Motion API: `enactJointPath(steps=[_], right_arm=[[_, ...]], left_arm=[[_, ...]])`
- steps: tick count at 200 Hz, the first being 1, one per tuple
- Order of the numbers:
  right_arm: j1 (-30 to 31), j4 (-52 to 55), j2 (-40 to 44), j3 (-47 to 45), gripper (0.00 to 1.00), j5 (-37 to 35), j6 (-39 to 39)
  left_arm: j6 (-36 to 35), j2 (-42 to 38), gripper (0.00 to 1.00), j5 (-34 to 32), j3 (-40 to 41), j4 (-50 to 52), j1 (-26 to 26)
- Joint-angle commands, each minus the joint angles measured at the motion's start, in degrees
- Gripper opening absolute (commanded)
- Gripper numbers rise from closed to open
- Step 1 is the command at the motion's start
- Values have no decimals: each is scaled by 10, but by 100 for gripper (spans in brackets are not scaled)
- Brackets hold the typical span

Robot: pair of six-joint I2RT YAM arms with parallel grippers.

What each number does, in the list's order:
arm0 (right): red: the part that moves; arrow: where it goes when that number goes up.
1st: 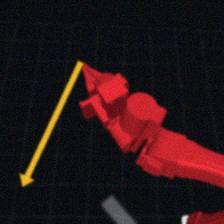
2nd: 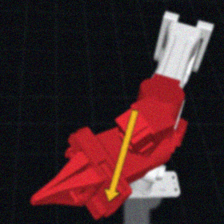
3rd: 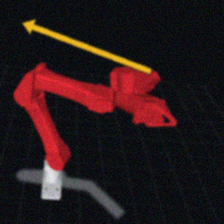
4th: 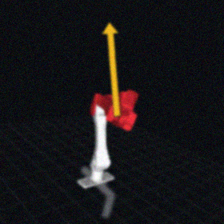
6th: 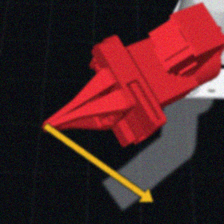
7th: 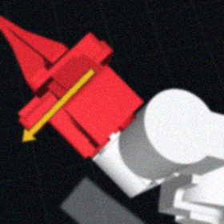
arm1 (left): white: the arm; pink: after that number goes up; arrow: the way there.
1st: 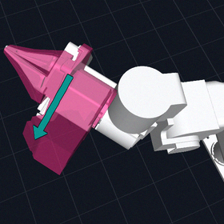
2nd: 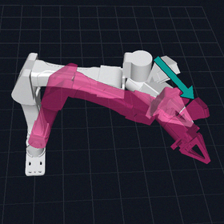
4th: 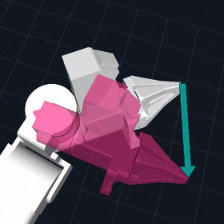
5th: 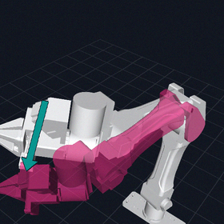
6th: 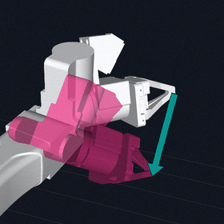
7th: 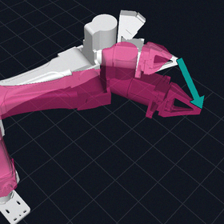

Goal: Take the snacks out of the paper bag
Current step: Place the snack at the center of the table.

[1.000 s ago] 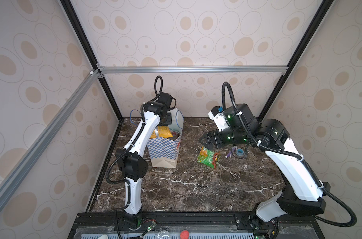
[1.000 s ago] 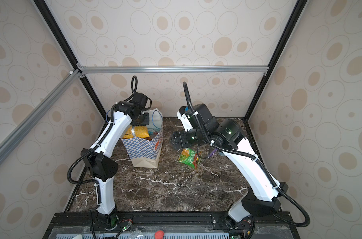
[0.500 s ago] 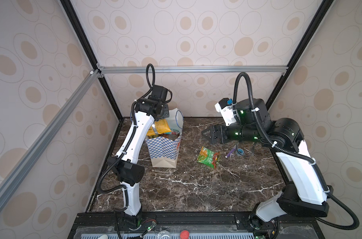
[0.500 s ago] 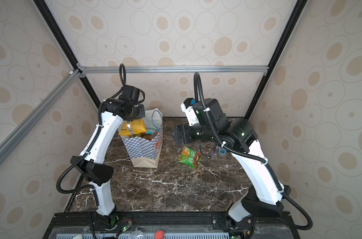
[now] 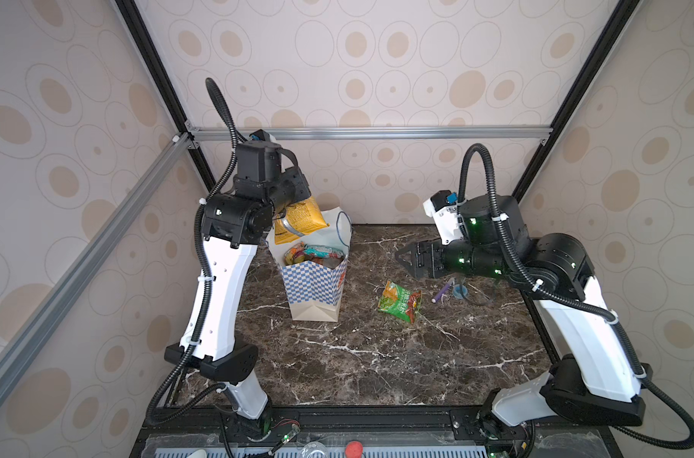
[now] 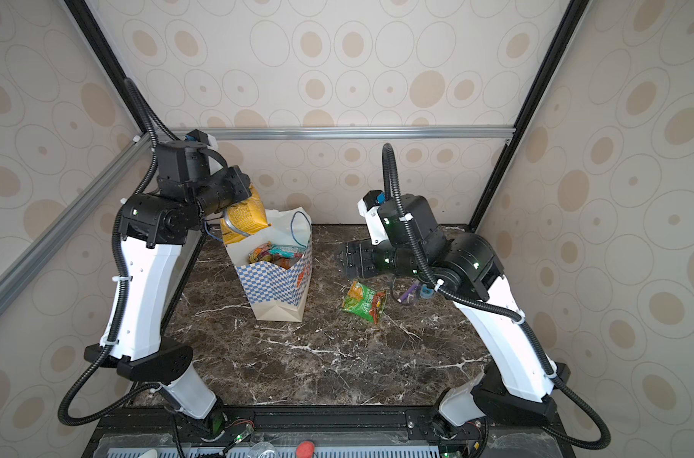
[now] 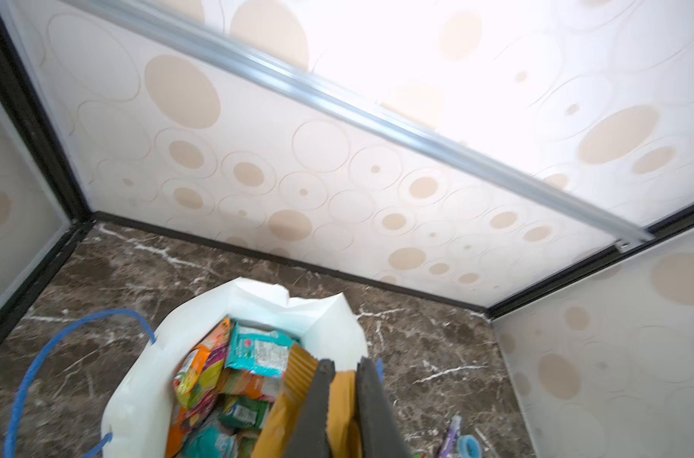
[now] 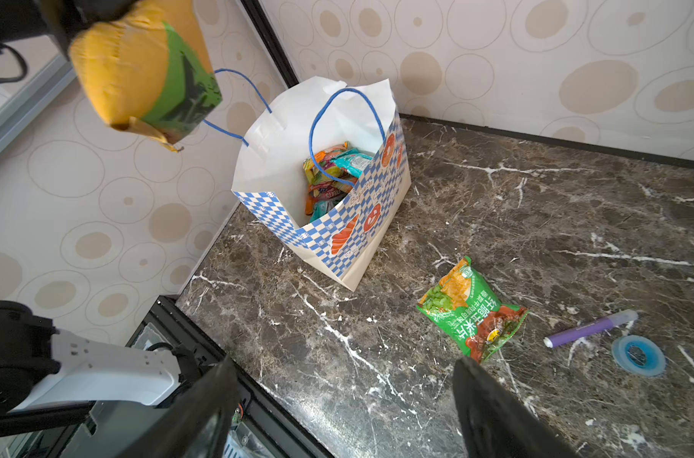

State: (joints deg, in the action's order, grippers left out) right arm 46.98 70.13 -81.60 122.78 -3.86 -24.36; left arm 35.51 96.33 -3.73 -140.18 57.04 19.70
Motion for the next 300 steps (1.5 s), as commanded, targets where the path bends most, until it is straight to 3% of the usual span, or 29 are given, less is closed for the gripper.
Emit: enactJointPath(steps=[1, 39, 122, 157, 180, 208, 235, 300], right_arm=[[6, 2, 45, -51, 89, -33, 0], [6, 34, 118, -150, 89, -68, -14], [6, 154, 229, -236, 89, -123, -88], [6, 175, 260, -263, 88, -133, -103], [6, 174, 277, -288, 88, -134, -111], [7, 178, 293, -314, 88, -129, -118], [6, 165, 311, -347, 88, -130, -120], [7, 134, 333, -414, 88, -118, -135]], left_arm=[[43, -22, 0, 43, -9, -37, 9], [53, -25, 0, 26, -1, -45, 91], [41, 58, 0, -48, 34, -32, 273], [2, 133, 0, -148, 48, 49, 334], [20, 130, 0, -198, 167, 29, 347], [41, 70, 0, -190, 372, -123, 347], [63, 53, 0, -156, 508, -249, 348], [59, 88, 0, -149, 656, -404, 349]])
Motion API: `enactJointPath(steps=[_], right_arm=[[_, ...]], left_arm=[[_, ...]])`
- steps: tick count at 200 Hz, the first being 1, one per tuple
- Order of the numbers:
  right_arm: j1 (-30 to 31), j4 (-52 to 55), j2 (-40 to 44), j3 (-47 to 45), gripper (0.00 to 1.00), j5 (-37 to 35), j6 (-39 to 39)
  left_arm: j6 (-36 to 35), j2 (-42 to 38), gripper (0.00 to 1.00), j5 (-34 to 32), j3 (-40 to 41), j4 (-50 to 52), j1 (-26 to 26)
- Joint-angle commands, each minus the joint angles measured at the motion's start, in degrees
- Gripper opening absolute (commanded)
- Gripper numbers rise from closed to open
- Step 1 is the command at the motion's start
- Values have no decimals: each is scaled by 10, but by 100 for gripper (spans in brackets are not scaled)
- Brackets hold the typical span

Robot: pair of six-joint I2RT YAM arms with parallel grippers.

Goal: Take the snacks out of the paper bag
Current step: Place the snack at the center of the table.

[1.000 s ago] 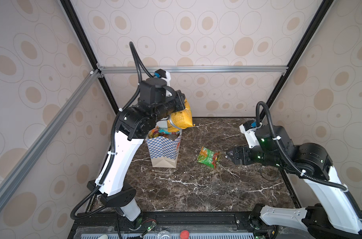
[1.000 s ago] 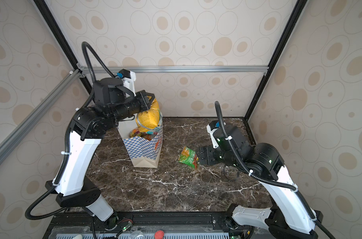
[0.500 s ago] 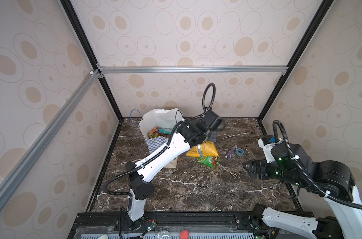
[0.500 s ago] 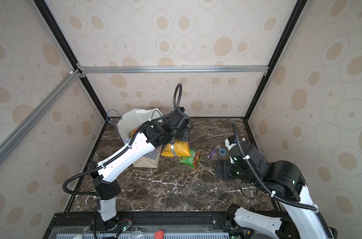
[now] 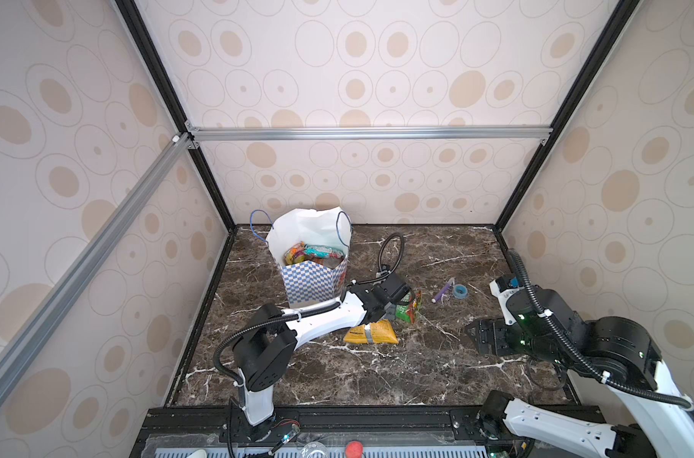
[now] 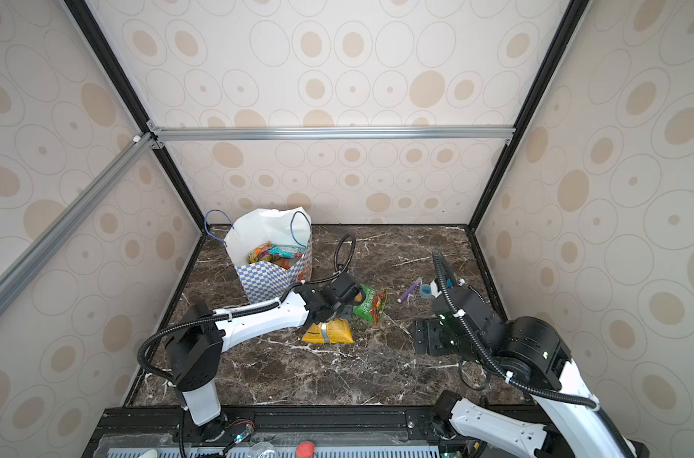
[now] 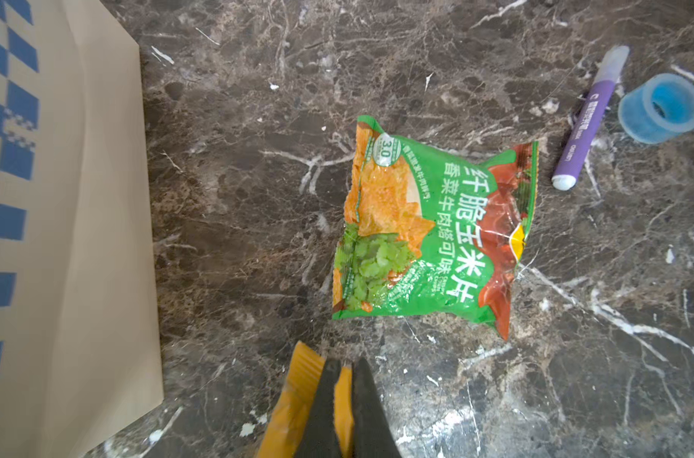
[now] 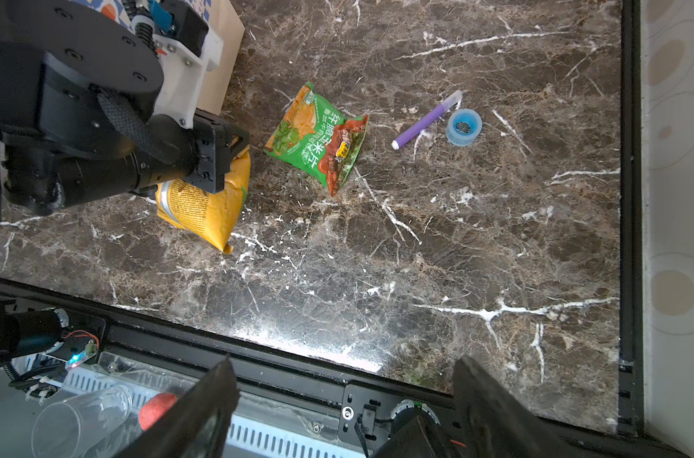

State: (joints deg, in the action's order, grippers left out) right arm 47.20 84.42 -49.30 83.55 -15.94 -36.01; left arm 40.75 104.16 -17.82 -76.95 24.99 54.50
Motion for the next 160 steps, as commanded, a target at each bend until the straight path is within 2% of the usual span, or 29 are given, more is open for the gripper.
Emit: enactJointPath(steps=[1, 22, 57, 94, 126, 142, 160], right_arm=[[4, -10, 10, -22, 88, 3, -19], [4, -21, 14, -37, 88, 8, -24], [4, -32, 2, -40, 89, 20, -17], [4, -38, -10, -30, 89, 18, -7], [4, -50, -27, -17, 89, 18, 6], [4, -52, -37, -4, 89, 18, 13], [4, -59, -46, 11, 89, 20, 19]], left_arm=[[6, 11, 0, -8, 25, -86, 0], [-11, 37, 0, -4, 37, -116, 1], [-23, 84, 0, -6, 7, -118, 0], [-33, 86, 33, -2, -10, -116, 0], [-48, 60, 50, -5, -26, -108, 0], [-56, 43, 71, -9, -36, -103, 1], [-65, 25, 85, -14, -54, -94, 1]])
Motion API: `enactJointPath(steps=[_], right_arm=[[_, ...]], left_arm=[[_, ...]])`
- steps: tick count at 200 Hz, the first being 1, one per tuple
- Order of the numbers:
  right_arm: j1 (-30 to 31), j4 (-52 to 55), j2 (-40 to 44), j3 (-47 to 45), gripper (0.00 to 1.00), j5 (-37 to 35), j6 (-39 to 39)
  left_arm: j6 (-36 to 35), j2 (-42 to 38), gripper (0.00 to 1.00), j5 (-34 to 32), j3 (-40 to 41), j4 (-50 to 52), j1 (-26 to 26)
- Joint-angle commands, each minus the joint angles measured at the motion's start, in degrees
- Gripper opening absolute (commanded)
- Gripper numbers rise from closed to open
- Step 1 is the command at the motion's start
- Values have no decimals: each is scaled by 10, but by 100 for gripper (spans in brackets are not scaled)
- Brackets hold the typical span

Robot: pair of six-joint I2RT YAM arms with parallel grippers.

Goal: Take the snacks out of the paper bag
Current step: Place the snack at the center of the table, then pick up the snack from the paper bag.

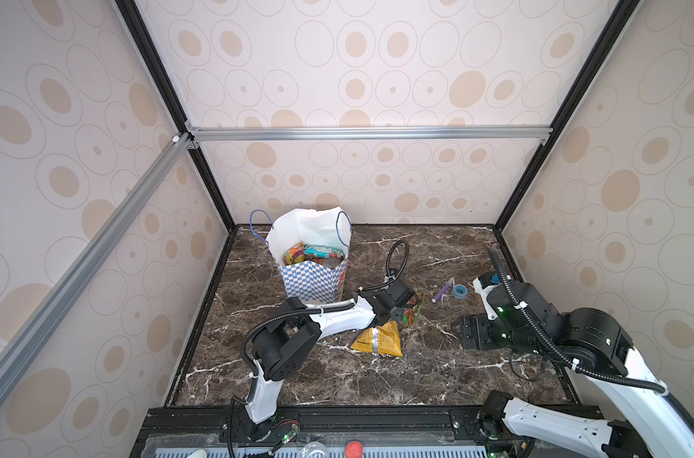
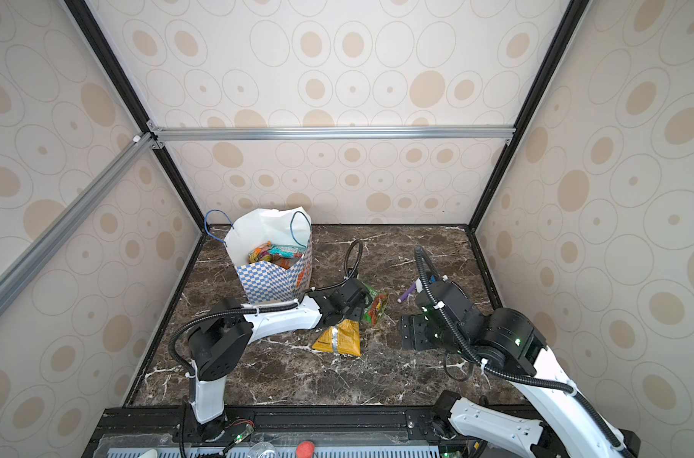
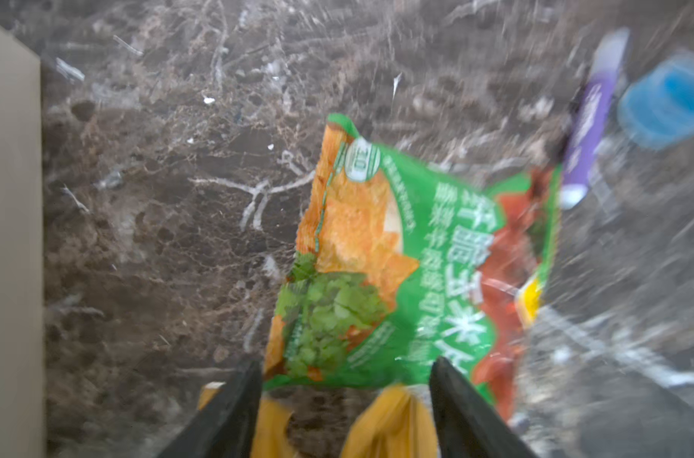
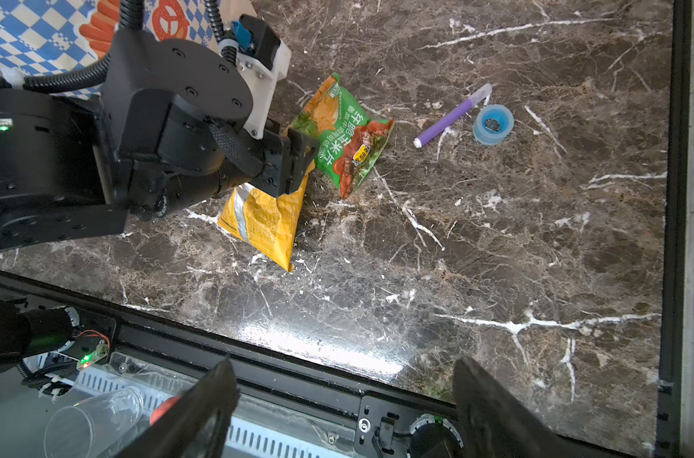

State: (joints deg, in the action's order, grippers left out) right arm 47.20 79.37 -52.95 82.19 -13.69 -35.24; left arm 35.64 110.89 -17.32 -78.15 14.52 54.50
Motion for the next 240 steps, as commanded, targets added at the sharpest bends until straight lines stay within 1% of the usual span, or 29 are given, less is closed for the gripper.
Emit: enactJointPath(steps=[1, 5, 14, 17, 20, 39, 59, 79, 94, 108, 134, 145, 154, 169, 192, 221, 240], right_arm=[[4, -9, -11, 26, 89, -2, 12], [4, -11, -14, 29, 89, -2, 14], [4, -14, -21, 41, 89, -1, 19], [4, -14, -23, 45, 89, 0, 19], [4, -14, -26, 50, 89, 0, 21], [5, -18, -42, 82, 89, -2, 30], [4, -27, -58, 114, 89, 0, 37], [5, -38, -70, 138, 89, 2, 46], [4, -44, -80, 156, 89, 4, 54], [4, -54, -88, 177, 89, 10, 62], [5, -80, -106, 212, 89, 25, 79], [4, -89, -114, 226, 89, 31, 85], [4, -96, -121, 238, 89, 36, 90], [4, -104, -136, 256, 89, 48, 98], [4, -118, -163, 279, 89, 74, 108], [4, -137, -201, 304, 88, 110, 107], [4, -144, -233, 328, 87, 133, 101]], left_arm=[[-14, -43, 85, -20, -42, 11, 1], [-17, -48, 89, -22, -47, 13, 1], [-21, -60, 92, -25, -56, 16, 1], [-22, -65, 96, -28, -59, 17, 1], [-23, -69, 97, -29, -62, 19, 1], [-36, -95, 98, -37, -90, 28, 2], [-54, -105, 98, -50, -152, 66, 2], [-72, -106, 98, -68, -232, 104, 2], [-81, -100, 96, -85, -299, 139, 2], [-86, -86, 94, -103, -372, 180, 3], [-94, -47, 91, -137, -531, 268, 2], [-100, -37, 90, -150, -584, 295, 2], [-103, -36, 90, -164, -611, 310, 2], [-102, -54, 88, -184, -618, 317, -4], [-89, -95, 85, -201, -595, 330, -29], [-82, -148, 84, -212, -558, 363, -79], [-88, -181, 84, -206, -538, 376, -116]])
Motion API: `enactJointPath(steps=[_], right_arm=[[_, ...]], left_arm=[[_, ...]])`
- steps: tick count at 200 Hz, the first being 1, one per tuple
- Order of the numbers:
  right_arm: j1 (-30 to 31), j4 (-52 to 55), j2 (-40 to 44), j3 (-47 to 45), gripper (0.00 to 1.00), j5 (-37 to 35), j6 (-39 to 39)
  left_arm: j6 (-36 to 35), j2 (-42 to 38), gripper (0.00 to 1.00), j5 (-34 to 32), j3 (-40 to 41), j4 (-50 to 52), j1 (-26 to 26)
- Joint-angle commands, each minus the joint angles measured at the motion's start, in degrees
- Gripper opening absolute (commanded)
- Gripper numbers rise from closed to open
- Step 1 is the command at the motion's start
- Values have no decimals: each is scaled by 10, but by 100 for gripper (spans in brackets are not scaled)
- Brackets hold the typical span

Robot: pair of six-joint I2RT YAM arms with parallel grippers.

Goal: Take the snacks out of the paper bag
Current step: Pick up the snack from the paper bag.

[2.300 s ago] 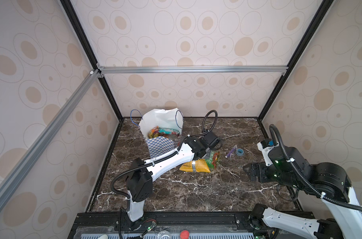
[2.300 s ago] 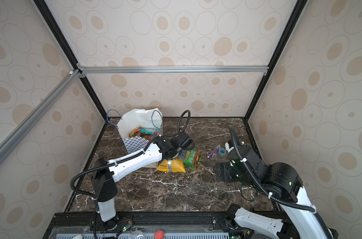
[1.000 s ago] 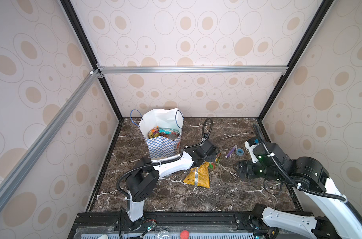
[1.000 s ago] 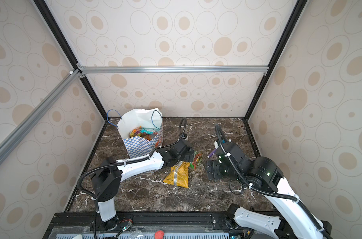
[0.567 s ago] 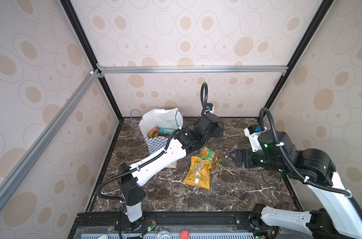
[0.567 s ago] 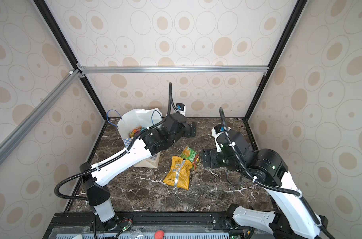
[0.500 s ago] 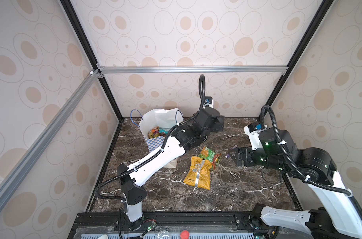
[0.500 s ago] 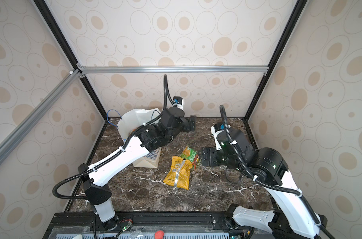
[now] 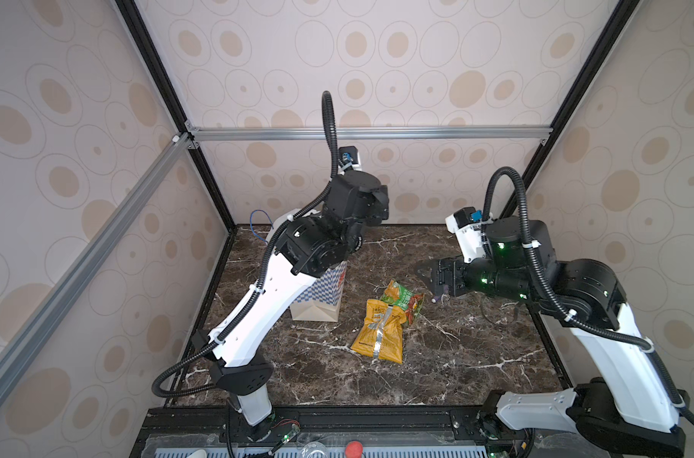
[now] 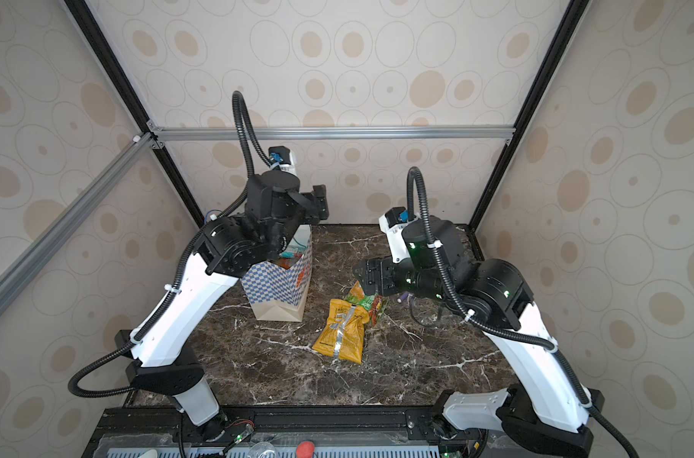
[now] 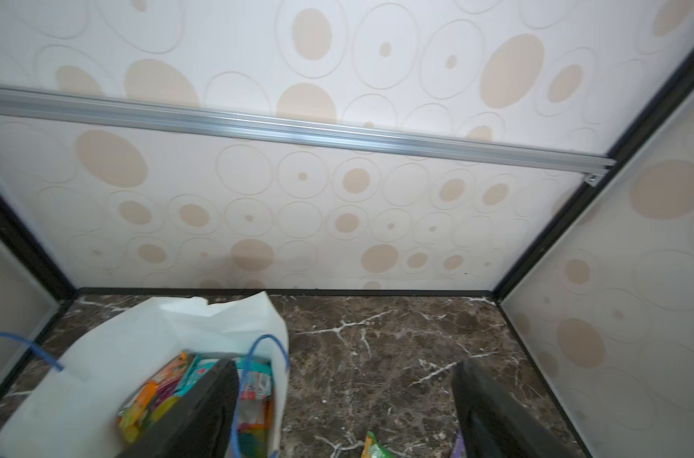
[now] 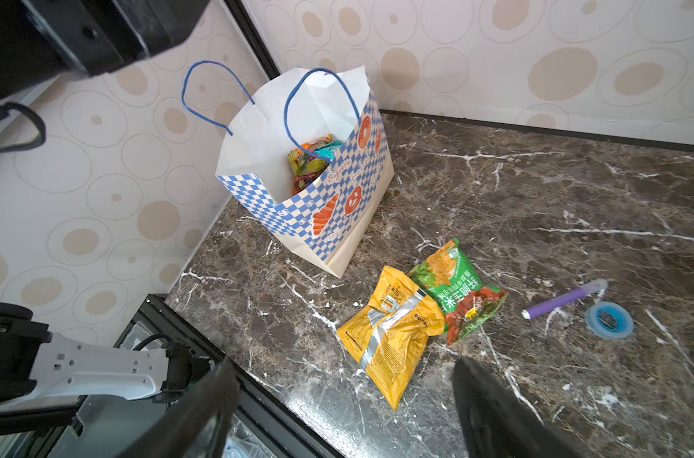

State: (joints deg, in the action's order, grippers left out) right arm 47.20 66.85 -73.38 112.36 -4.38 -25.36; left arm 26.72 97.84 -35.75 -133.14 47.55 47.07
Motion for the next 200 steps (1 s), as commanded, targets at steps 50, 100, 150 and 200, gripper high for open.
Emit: enactJointPath(steps=[50, 100, 150, 200], right_arm=[[13, -22, -102, 101, 85, 97, -5], [31, -11, -138, 138, 84, 98, -2], [34, 3, -125, 122, 84, 64, -6], [34, 2, -112, 104, 84, 51, -1]], left_arm=[[18, -92, 84, 110, 31, 125, -177], [14, -71, 83, 268, 95, 161, -286], [-3, -56, 76, 335, 200, 119, -328], [-5, 11, 73, 367, 232, 82, -331]])
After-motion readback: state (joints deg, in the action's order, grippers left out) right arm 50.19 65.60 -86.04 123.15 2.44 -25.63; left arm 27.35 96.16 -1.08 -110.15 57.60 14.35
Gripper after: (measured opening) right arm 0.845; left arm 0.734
